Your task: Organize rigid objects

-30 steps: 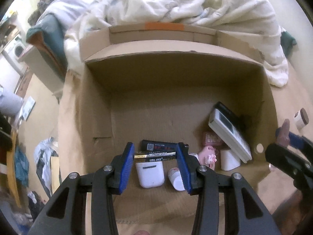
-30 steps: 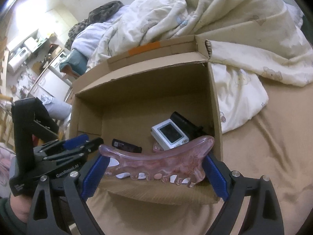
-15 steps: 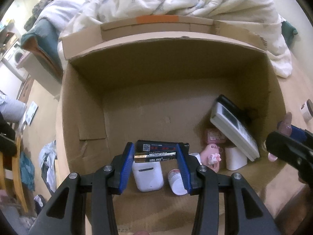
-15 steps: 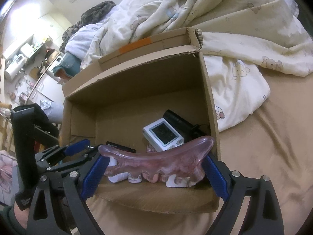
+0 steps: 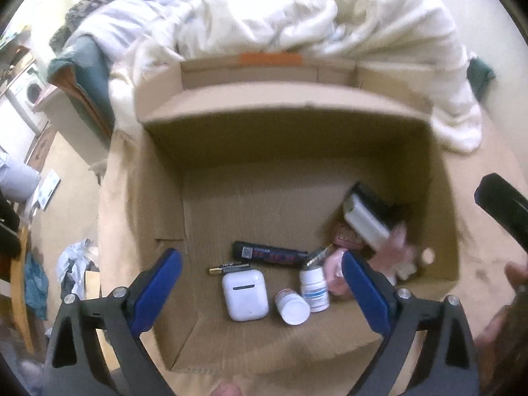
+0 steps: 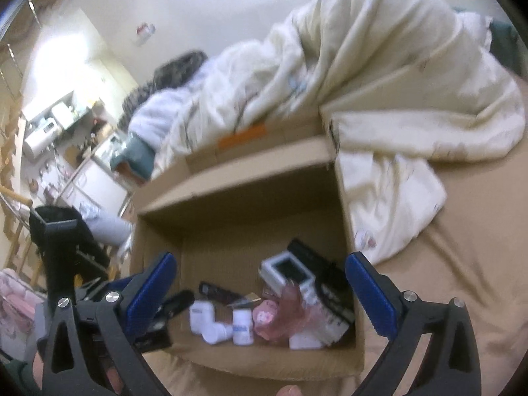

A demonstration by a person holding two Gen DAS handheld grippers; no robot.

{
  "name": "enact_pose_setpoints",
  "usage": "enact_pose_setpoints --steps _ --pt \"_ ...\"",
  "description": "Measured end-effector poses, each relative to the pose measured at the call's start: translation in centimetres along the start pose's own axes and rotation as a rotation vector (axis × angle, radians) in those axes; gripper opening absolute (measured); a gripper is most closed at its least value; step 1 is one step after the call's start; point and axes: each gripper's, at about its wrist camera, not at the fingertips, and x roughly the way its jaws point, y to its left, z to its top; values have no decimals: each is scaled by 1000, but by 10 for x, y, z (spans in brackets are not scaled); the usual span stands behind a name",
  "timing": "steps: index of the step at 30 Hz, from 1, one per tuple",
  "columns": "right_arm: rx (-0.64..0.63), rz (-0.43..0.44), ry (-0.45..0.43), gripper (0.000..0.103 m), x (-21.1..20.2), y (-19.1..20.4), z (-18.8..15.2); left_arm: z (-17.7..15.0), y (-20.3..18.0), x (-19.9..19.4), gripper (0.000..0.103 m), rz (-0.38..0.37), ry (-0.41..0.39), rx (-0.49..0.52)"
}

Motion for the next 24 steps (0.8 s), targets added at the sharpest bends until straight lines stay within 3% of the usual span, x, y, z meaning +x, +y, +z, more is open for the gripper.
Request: enact_pose_setpoints --steps 4,12,19,24 --pt "-56 -25 -76 103 -22 11 2 0 5 -30 101 4 -40 -21" --pt "-76 6 -96 103 -75 33 0 -15 18 -103 102 29 -173 -37" --pt "-99 2 -101 103 -117 44 -20 -54 25 -156 102 96 -317 -47" --pt "-137 -27 -134 103 -128 41 -46 -80 14 -166 102 139 -354 24"
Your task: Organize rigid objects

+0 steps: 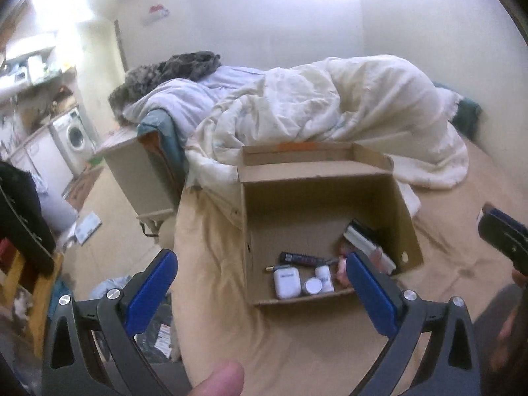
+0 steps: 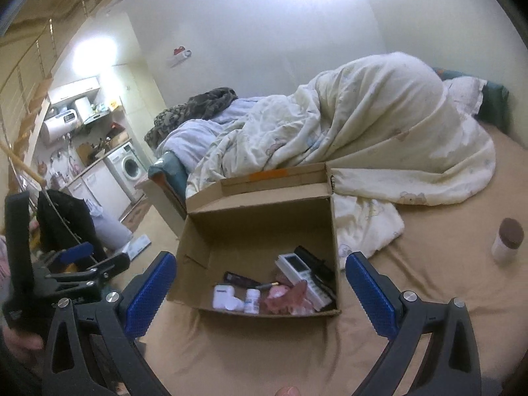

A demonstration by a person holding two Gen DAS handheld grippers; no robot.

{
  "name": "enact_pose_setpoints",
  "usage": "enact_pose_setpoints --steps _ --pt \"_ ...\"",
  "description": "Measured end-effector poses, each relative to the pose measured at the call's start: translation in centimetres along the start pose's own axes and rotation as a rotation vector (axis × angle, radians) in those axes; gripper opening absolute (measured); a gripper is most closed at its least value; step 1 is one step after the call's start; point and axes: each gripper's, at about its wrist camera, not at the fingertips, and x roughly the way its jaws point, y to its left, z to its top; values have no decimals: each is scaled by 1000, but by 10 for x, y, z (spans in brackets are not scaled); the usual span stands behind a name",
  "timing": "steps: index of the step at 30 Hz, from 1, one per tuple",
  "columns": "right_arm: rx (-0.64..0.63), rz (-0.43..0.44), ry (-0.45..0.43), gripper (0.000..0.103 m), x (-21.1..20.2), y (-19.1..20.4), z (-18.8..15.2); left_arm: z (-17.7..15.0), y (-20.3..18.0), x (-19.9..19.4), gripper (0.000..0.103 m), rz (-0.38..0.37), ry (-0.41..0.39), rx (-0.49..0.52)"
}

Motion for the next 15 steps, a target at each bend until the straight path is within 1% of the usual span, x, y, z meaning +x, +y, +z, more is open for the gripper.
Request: enact_pose_setpoints --steps 3,5,6,9,11,12,13,15 --pt "24 9 29 103 9 -3 -20 -12 -3 -2 102 37 -34 12" --pt "8 -12 63 103 16 -1 -27 -20 -3 1 102 58 -41 -4" --pt "3 -14 62 103 17 0 -27 -22 -3 5 102 66 -33 -14" --pt "-9 -31 53 103 21 1 -27 -24 3 19 102 48 23 -76" --pt "-11 -66 71 103 26 0 -30 -25 11 28 102 35 55 -143" --pt "-6 -68 87 103 30 -2 -31 -25 14 32 102 26 70 -164" --pt "2 -64 100 103 33 -3 -32 -27 15 34 102 24 80 -168" --pt "-3 -72 101 103 36 -4 -31 -29 15 38 102 27 96 -160"
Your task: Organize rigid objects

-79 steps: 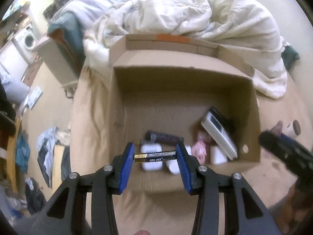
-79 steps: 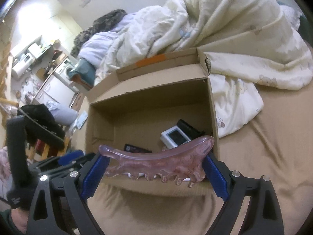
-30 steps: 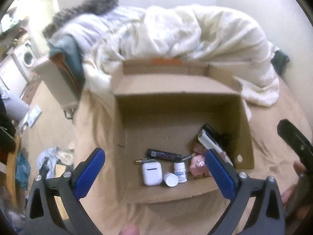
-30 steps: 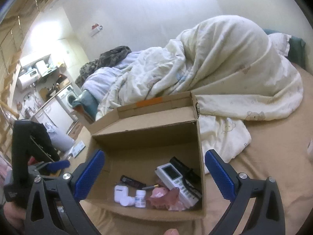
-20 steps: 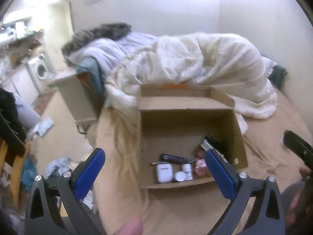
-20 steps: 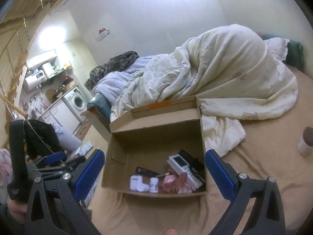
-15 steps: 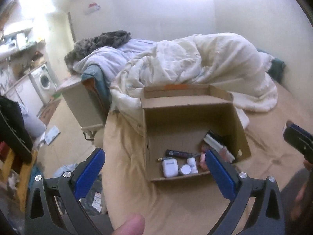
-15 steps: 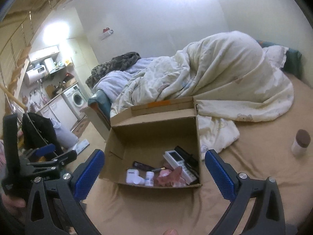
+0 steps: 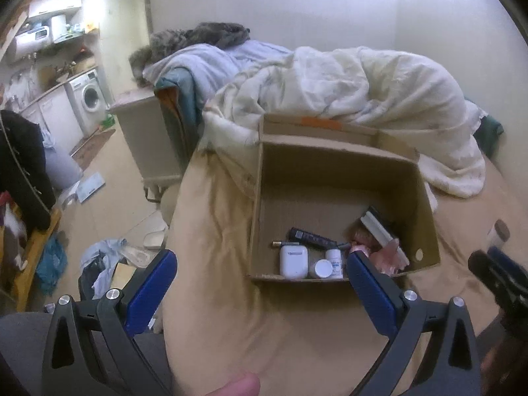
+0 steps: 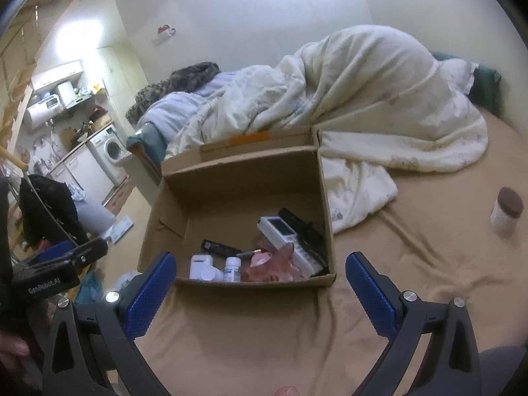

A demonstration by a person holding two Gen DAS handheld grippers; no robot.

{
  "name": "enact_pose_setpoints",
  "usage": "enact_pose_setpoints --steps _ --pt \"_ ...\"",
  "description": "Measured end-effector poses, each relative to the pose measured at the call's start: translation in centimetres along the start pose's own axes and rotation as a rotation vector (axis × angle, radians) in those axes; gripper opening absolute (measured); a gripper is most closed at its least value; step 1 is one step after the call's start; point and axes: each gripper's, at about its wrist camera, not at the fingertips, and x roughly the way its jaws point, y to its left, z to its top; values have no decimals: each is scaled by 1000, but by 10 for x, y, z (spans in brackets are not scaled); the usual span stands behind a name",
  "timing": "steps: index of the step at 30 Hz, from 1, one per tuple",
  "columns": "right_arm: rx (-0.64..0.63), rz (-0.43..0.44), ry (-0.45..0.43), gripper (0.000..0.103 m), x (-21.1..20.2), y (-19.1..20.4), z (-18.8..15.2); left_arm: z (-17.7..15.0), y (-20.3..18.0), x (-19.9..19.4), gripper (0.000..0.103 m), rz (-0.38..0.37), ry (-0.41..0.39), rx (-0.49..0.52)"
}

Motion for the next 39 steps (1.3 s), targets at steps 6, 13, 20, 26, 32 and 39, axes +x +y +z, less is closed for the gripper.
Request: enact_pose_setpoints --steps 6,13,20,26,32,39 --pt "-7 -5 -1 103 2 1 0 -2 -2 3 102 7 -4 14" --pt "4 -5 4 103 3 0 0 -2 -7 0 102 -4 -4 37" --pt "7 0 4 103 4 -1 1 -4 -11 -1 102 -5 -11 55" --pt "18 3 6 103 3 -3 0 -4 -12 -1 102 -2 -11 59" --pt "17 3 4 103 3 -3 0 -4 -11 -1 102 -2 -12 58" --pt "16 2 -5 103 2 -3 0 -4 -12 0 102 -2 -13 55"
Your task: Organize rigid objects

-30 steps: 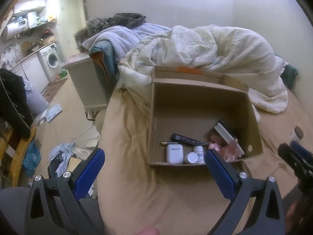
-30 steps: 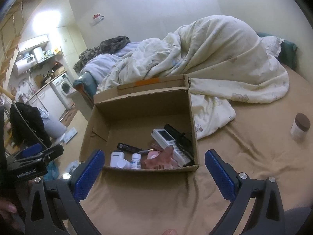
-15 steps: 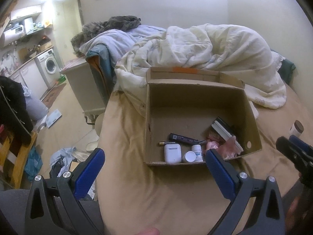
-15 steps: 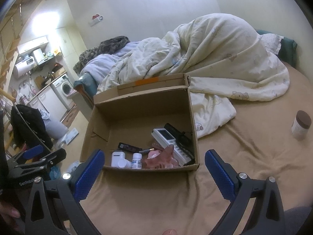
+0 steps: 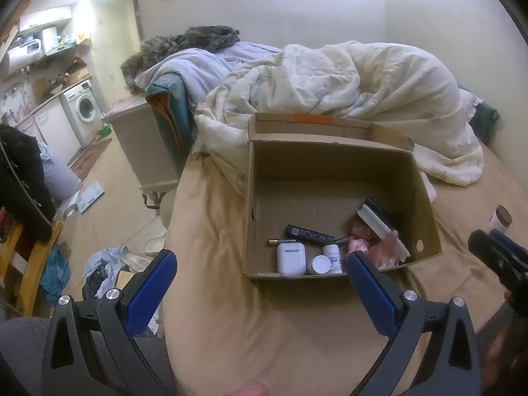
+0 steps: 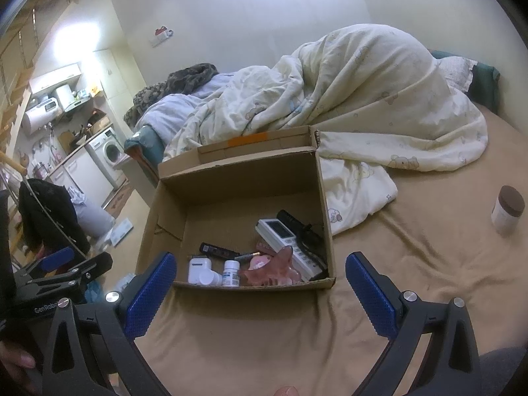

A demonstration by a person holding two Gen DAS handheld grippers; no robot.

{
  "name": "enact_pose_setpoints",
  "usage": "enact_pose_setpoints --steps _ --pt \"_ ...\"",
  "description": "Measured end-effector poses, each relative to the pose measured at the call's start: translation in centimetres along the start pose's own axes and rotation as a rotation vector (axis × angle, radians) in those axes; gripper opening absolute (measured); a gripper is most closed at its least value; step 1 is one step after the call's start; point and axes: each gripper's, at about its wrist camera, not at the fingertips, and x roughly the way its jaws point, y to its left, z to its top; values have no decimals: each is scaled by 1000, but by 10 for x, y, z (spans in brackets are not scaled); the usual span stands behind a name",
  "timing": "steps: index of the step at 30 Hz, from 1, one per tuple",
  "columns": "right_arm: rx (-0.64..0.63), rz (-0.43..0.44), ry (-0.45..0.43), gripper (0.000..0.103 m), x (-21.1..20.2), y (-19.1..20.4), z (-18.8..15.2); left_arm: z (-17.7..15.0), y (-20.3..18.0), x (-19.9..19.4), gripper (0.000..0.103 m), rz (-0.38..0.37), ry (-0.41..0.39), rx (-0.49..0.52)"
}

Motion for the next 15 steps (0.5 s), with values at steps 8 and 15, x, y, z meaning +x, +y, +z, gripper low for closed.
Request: enact_pose_setpoints --steps 8,15 --pt "-1 -1 -6 103 -2 0 0 0 0 0 102 4 -3 -4" --pt "0 -1 -7 103 -3 1 0 0 0 0 102 4 -3 -4"
